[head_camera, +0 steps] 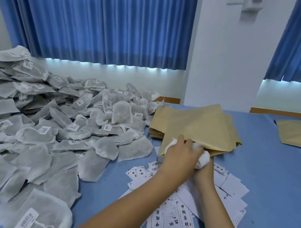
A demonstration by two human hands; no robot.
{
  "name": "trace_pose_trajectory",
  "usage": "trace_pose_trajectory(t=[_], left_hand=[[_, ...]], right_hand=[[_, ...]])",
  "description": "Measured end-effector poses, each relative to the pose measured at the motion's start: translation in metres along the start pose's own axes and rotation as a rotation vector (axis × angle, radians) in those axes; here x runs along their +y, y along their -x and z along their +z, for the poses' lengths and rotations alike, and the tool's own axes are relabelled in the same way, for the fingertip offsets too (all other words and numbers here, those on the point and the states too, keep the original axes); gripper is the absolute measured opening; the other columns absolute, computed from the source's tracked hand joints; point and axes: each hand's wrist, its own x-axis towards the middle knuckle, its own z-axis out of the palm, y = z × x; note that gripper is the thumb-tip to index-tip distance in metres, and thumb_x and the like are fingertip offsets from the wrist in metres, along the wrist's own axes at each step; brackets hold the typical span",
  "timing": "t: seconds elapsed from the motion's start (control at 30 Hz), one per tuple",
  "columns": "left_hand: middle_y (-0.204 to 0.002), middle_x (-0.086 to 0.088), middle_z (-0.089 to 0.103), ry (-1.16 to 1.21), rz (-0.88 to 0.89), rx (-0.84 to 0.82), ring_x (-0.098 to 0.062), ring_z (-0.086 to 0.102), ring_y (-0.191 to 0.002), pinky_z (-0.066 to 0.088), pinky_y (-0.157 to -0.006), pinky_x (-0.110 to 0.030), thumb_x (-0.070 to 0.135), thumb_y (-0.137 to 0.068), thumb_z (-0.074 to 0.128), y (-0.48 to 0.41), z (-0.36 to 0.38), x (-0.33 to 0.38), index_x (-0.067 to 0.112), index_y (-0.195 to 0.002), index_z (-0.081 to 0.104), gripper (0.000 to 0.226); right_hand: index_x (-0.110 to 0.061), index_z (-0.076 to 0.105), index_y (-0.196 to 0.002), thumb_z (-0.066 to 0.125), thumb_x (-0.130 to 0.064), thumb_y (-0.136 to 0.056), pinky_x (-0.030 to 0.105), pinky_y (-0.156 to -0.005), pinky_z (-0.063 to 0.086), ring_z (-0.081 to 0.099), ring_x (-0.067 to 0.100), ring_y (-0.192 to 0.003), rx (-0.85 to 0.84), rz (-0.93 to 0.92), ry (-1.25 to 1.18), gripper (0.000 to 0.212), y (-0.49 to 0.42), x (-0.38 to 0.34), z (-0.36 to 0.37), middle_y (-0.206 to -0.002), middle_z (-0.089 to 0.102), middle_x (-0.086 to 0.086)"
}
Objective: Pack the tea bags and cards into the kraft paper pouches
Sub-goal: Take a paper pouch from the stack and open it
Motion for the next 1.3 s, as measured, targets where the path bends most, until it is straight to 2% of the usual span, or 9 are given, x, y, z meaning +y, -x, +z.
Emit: trace_pose_trajectory(t=[0.1, 0.2, 0.43, 0.5, 0.7, 0.83, 0.93, 1.1, 1.3], left_hand=[[-0.121, -0.021, 0.046, -0.084, -0.236, -0.162, -0.034, 0.041, -0.113, 0.035, -0.072, -0.032, 0.017, -0.099, 0.037, -0.013, 0.011, 0.024, 0.005, -0.127, 0.043, 0.032], [-0.118, -0.020, 0.051, -0.059, -0.380, -0.160, -0.033, 0.048, -0.108, 0.038, -0.079, -0.034, 0.014, -0.099, 0.035, -0.031, 0.018, 0.018, 0.002, -0.122, 0.050, 0.030], [-0.116, -0.023, 0.057, 0.781, -0.595, -0.450, -0.012, 0.057, -0.093, 0.045, -0.071, -0.007, 0.020, -0.100, 0.040, -0.072, 0.018, -0.015, 0.001, -0.133, 0.048, 0.039], [-0.113, -0.023, 0.055, 0.619, -0.763, -0.543, -0.014, 0.057, -0.097, 0.049, -0.079, -0.016, 0.036, -0.098, 0.041, -0.072, 0.017, -0.030, 0.005, -0.132, 0.049, 0.047], [-0.143, -0.015, 0.038, 0.284, -0.413, -0.621, -0.026, 0.037, -0.130, 0.024, -0.107, -0.030, 0.016, -0.103, 0.034, -0.062, 0.022, -0.057, 0.006, -0.141, 0.035, 0.039], [-0.096, -0.002, 0.067, 0.433, 0.203, 0.200, -0.021, 0.061, -0.082, 0.045, -0.063, -0.029, 0.015, -0.089, 0.044, -0.016, 0.005, -0.042, 0.019, -0.096, 0.065, 0.023], [-0.070, -0.003, 0.057, 0.576, 0.103, 0.749, -0.018, 0.050, -0.061, 0.038, -0.052, -0.027, 0.000, -0.082, 0.040, 0.014, 0.009, -0.079, 0.015, -0.075, 0.055, 0.021], [-0.150, -0.013, 0.028, 0.262, -0.542, -0.277, -0.032, 0.020, -0.140, 0.023, -0.112, -0.040, 0.054, -0.090, 0.050, 0.014, 0.074, -0.153, 0.011, -0.145, 0.029, 0.072], [-0.140, -0.017, 0.041, 0.024, -0.600, -0.267, -0.033, 0.032, -0.128, 0.030, -0.103, -0.040, 0.073, -0.077, 0.051, 0.013, 0.106, -0.161, 0.011, -0.147, 0.021, 0.098]], right_hand=[[-0.019, 0.054, -0.086, 0.058, -0.016, -0.083, 0.032, -0.069, 0.044, 0.053, 0.013, -0.071, -0.052, -0.002, -0.163, 0.006, 0.005, -0.004, 0.001, -0.078, 0.056, 0.003], [-0.026, 0.054, -0.115, 0.054, -0.037, -0.087, 0.027, -0.074, 0.048, 0.059, 0.010, -0.081, -0.091, -0.039, -0.176, 0.030, 0.002, -0.001, 0.005, -0.091, 0.064, -0.003], [-0.024, 0.064, -0.085, 0.056, -0.009, -0.082, 0.034, -0.063, 0.049, 0.061, 0.020, -0.068, -0.180, 0.045, -0.234, 0.018, 0.013, 0.007, 0.025, -0.074, 0.066, 0.007], [-0.015, 0.061, -0.091, 0.055, -0.003, -0.087, 0.035, -0.057, 0.049, 0.057, 0.021, -0.053, -0.207, 0.025, -0.251, 0.014, 0.014, 0.011, 0.027, -0.066, 0.064, 0.009], [-0.005, 0.053, -0.097, 0.051, 0.007, -0.092, 0.032, -0.051, 0.053, 0.060, 0.023, -0.049, -0.206, 0.059, -0.309, 0.013, 0.002, 0.006, 0.027, -0.065, 0.066, 0.008], [-0.003, 0.058, -0.088, 0.046, 0.011, -0.089, 0.024, -0.059, 0.049, 0.061, 0.015, -0.063, -0.100, 0.027, -0.350, 0.019, -0.010, -0.002, 0.017, -0.066, 0.065, 0.005], [0.006, 0.056, -0.093, 0.050, 0.007, -0.092, 0.022, -0.052, 0.052, 0.063, 0.015, -0.050, -0.108, 0.000, -0.408, 0.006, -0.014, -0.007, 0.013, -0.058, 0.066, 0.009], [0.001, 0.053, -0.085, 0.049, 0.004, -0.094, 0.023, -0.050, 0.053, 0.063, 0.020, -0.048, -0.098, 0.004, -0.448, 0.011, -0.017, -0.012, 0.009, -0.057, 0.064, 0.007], [-0.010, 0.043, -0.087, 0.052, -0.002, -0.095, 0.029, -0.052, 0.054, 0.063, 0.021, -0.049, -0.110, -0.015, -0.506, 0.014, -0.020, -0.018, 0.005, -0.057, 0.062, 0.001]])
